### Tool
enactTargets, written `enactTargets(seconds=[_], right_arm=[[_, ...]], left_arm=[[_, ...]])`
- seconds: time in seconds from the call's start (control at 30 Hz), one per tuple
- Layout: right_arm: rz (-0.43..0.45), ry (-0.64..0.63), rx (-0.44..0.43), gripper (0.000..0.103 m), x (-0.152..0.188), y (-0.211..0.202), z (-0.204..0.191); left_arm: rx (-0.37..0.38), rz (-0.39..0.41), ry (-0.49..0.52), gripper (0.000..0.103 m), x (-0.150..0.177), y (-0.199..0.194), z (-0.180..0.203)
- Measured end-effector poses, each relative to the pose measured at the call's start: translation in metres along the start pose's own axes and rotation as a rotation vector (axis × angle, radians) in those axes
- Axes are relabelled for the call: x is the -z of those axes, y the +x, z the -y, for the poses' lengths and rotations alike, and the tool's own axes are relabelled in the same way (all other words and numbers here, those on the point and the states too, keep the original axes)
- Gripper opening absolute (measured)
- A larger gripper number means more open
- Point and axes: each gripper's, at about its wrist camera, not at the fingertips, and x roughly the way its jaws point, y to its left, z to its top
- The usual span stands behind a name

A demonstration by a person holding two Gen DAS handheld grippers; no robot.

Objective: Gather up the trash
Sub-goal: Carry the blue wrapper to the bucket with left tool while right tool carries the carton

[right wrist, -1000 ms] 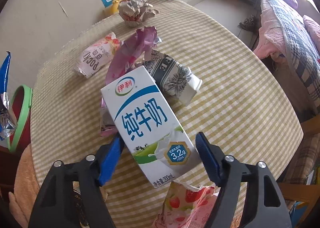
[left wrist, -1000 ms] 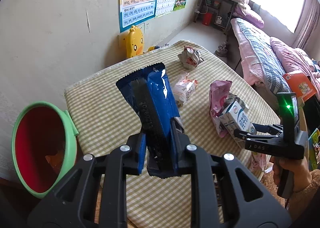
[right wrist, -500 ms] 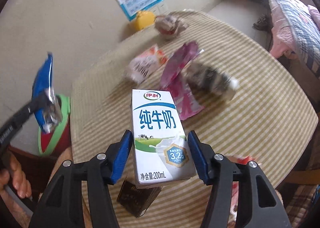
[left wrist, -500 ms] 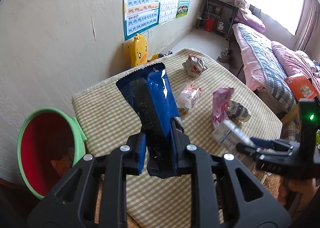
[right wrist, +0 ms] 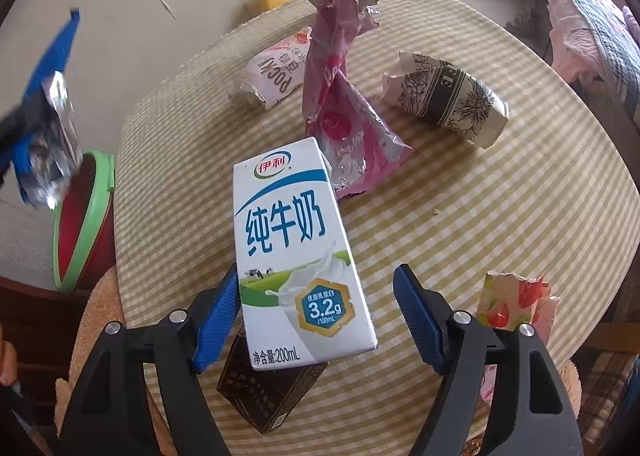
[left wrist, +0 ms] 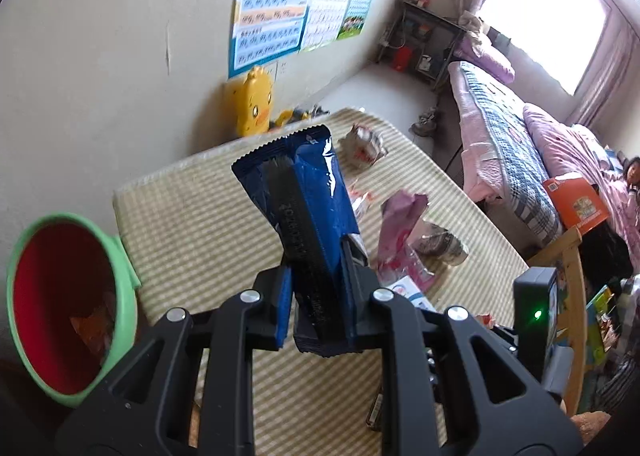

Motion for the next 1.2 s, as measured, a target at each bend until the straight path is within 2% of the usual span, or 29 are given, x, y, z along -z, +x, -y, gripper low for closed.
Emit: enactTargets(seconds=[0.1,0.17,0.3,0.43,0.73,1.0,1.2], right_arm=[[-0.001,-0.004,0.000,0.071,0.001,0.000,0.000],[-0.005,-0.025,0.001,0.054,0.002,0.003,-0.004],[0.003,-0.044,0.006,0.054,0.003,0.002,-0.010],[0.030,-0.008,-0.050,0.054,0.001,-0.010,-0.008],[0.181,0.062,-0.175,0.054,-0.017,-0.073,-0.019],[0.268,0.037,-0.204,0.054,-0.029,-0.106,-0.047],[0.280,-0.024,-0.203,0.054,-0.034,-0.112,-0.074]], left_arm=[[-0.015,0.016,0.028,0.020,0.001,-0.003,0.008],[-0.023,0.016,0.031,0.020,0.004,-0.004,0.007],[-0.050,0.025,0.036,0.020,0.004,-0.007,0.004],[-0.086,0.049,0.044,0.020,0.004,-0.013,-0.002],[-0.143,0.085,0.024,0.020,0.007,-0.026,-0.027],[-0.178,0.118,-0.026,0.020,0.006,-0.039,-0.056],[-0.193,0.126,-0.064,0.020,0.010,-0.044,-0.079]])
